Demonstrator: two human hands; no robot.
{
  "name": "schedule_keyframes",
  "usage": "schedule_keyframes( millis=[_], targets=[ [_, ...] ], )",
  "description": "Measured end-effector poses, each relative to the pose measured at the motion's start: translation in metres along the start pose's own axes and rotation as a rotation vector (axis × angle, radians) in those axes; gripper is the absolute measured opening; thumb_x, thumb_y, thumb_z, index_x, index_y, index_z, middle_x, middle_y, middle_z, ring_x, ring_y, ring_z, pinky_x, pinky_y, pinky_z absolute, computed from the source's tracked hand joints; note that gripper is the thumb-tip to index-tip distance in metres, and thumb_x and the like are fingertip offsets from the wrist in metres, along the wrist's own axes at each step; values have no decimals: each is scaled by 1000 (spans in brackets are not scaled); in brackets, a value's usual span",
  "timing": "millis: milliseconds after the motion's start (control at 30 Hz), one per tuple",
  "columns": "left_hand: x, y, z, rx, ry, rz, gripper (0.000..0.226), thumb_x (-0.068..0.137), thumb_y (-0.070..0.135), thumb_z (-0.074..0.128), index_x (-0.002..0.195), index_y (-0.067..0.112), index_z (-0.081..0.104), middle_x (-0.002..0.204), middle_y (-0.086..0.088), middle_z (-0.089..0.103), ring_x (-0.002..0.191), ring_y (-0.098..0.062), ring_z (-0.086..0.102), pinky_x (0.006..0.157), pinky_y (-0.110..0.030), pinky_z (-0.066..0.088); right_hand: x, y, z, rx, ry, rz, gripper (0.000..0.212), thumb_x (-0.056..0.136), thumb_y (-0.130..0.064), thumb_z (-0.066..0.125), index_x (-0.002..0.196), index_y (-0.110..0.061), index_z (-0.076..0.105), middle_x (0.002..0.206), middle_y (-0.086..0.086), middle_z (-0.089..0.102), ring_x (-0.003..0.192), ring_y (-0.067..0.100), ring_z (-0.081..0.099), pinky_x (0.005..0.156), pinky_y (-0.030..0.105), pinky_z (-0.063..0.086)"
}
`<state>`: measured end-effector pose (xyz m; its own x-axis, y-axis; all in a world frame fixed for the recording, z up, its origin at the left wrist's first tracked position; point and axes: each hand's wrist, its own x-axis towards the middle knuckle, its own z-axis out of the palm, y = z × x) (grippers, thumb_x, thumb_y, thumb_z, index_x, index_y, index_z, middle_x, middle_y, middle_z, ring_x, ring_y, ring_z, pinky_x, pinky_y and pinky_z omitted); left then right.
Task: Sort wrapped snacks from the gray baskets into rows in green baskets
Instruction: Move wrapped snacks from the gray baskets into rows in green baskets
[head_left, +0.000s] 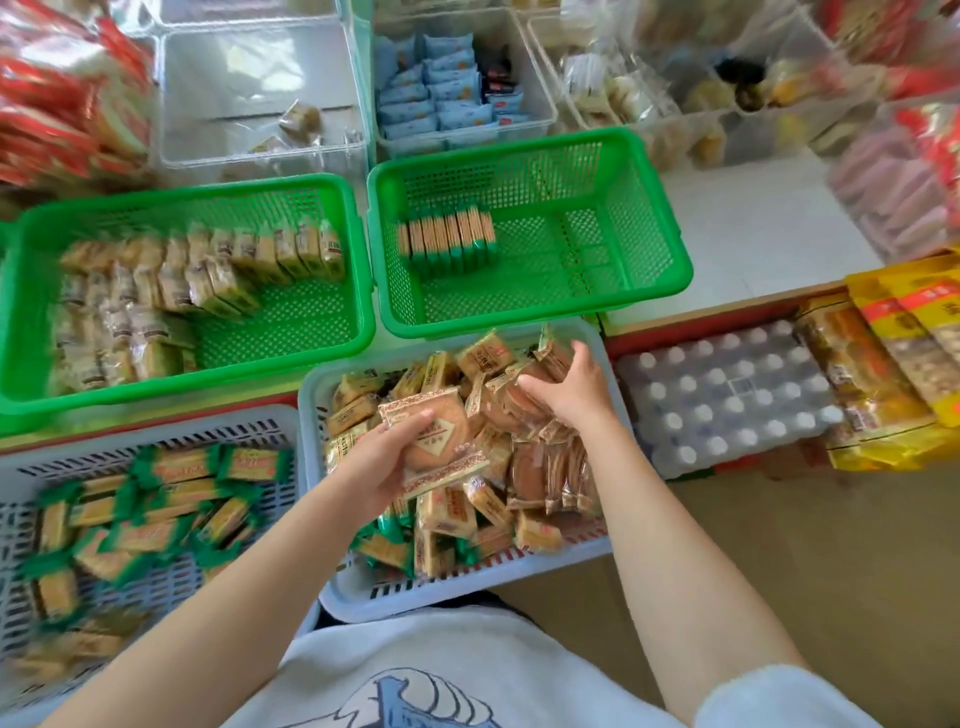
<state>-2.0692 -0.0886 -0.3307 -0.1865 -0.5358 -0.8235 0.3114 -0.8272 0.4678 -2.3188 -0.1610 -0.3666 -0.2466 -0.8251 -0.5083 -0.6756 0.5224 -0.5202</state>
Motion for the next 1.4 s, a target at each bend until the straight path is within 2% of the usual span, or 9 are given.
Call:
schedule_keyframes(
  millis=[267, 433, 567, 667, 867, 1033, 1200, 1300, 1400],
  targets=[
    [11, 3, 13, 10, 16, 5, 46, 90, 28, 69, 122, -2, 58, 100, -13, 74, 80, -19, 73, 61, -21, 56, 28, 7, -6, -54, -137, 22, 118, 68, -75, 73, 159, -23, 17, 164, 13, 18, 150, 36, 20, 118, 56, 27],
    [18, 8, 23, 67, 14, 14, 53, 84, 32, 72, 123, -1, 58, 104, -13, 75, 86, -20, 73, 66, -22, 57, 33, 16, -6, 39, -84, 77, 87, 84, -59, 70, 153, -20, 33, 154, 14, 35, 142, 36, 35, 112, 46, 35],
    [21, 12, 29, 69, 11, 43, 59, 79, 31, 75, 126, 3, 55, 115, -17, 72, 98, -26, 73, 75, -29, 58, 28, 22, -6, 130, 12, 47, 41, 91, -34, 70, 126, -16, 57, 117, 8, 64, 105, 30, 61, 78, 31, 44],
    [23, 13, 28, 56, 16, 48, 61, 79, 30, 76, 129, 4, 53, 118, -18, 71, 99, -28, 72, 70, -28, 59, 21, 19, -13, 114, 131, 11, 20, 88, -28, 68, 100, -15, 58, 97, 6, 67, 87, 28, 62, 70, 34, 46],
    [26, 14, 25, 83, 48, 82, 69, 73, 32, 78, 129, 3, 53, 115, -17, 72, 96, -28, 73, 78, -33, 57, -29, 5, -39, 354, 314, -119, 27, 86, -35, 71, 101, -14, 62, 93, -2, 66, 84, 17, 62, 75, 37, 52],
    [17, 20, 33, 143, -113, 172, 74, 79, 54, 72, 134, 8, 50, 123, -19, 68, 101, -31, 71, 78, -32, 60, -71, -13, -20, 853, -82, -98, 35, 86, -43, 73, 115, -29, 58, 115, -3, 69, 104, 15, 68, 90, 36, 55],
    [10, 21, 29, 149, -91, 214, 101, 62, 46, 93, 140, 10, 39, 127, -24, 61, 102, -35, 71, 76, -38, 60, -96, -42, 4, 610, -182, -250, 36, 95, -48, 62, 125, -30, 54, 118, -7, 63, 108, 13, 65, 90, 36, 57],
    [-4, 27, 14, 116, -31, 257, 117, 53, 48, 97, 145, 6, 38, 127, -23, 62, 94, -28, 74, 69, -32, 59, -106, -60, 9, 273, -144, -360, 67, 89, -70, 47, 134, -21, 55, 130, 1, 57, 122, 19, 56, 100, 46, 51],
    [-30, 36, -2, 94, -41, 265, 80, 73, 50, 82, 134, 6, 52, 113, -16, 70, 89, -24, 74, 68, -31, 59, -115, -84, 18, 66, -176, -393, 76, 92, -71, 40, 146, -18, 47, 138, 2, 39, 130, 21, 43, 101, 40, 44]
  ],
)
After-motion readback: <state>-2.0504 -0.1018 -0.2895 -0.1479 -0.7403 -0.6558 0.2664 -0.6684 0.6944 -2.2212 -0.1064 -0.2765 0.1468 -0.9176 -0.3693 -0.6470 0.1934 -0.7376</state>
